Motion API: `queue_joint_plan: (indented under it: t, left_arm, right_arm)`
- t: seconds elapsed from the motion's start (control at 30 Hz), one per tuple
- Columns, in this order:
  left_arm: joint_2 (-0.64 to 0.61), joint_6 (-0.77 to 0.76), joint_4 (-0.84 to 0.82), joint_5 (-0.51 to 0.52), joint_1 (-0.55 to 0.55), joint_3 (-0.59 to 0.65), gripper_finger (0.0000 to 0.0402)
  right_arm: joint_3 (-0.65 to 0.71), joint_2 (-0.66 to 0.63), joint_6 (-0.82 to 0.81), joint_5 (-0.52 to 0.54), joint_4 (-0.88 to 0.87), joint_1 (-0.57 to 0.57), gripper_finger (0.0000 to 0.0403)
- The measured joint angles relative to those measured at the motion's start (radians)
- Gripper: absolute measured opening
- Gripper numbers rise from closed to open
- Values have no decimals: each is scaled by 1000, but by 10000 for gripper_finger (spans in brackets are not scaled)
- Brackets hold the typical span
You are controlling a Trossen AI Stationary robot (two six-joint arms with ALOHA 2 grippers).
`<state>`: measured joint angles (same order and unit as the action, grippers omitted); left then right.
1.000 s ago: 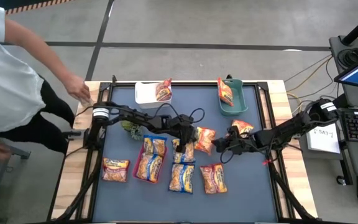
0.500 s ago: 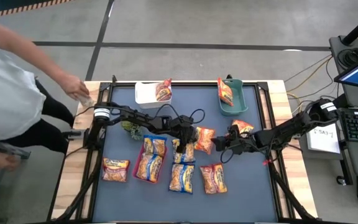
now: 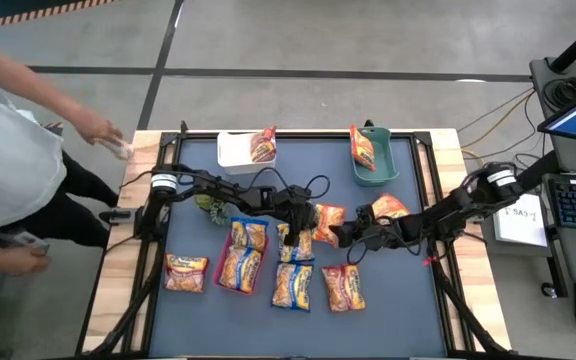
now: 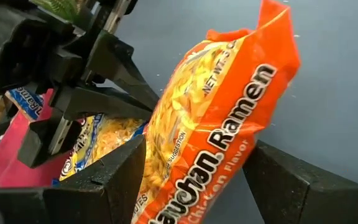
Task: Sort Maruchan noodles
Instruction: Put the left orange noodle pack into the green bin
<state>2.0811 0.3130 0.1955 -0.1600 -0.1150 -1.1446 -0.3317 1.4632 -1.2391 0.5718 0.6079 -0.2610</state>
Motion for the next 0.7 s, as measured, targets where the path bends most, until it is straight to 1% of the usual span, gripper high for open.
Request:
queue_joint_plan:
  t: [0.1, 0.33, 0.7]
  left_arm:
    - [1, 0, 3, 1, 0, 1, 0]
    - [1, -2, 13, 1, 0, 2, 0]
    - [-21, -8, 30, 2, 0, 5, 0]
  right_arm:
    - [-1, 36, 49, 0, 71, 5, 238]
    - [-9, 68, 70, -2, 86, 17, 196]
    - [-9, 38, 99, -1, 78, 19, 128]
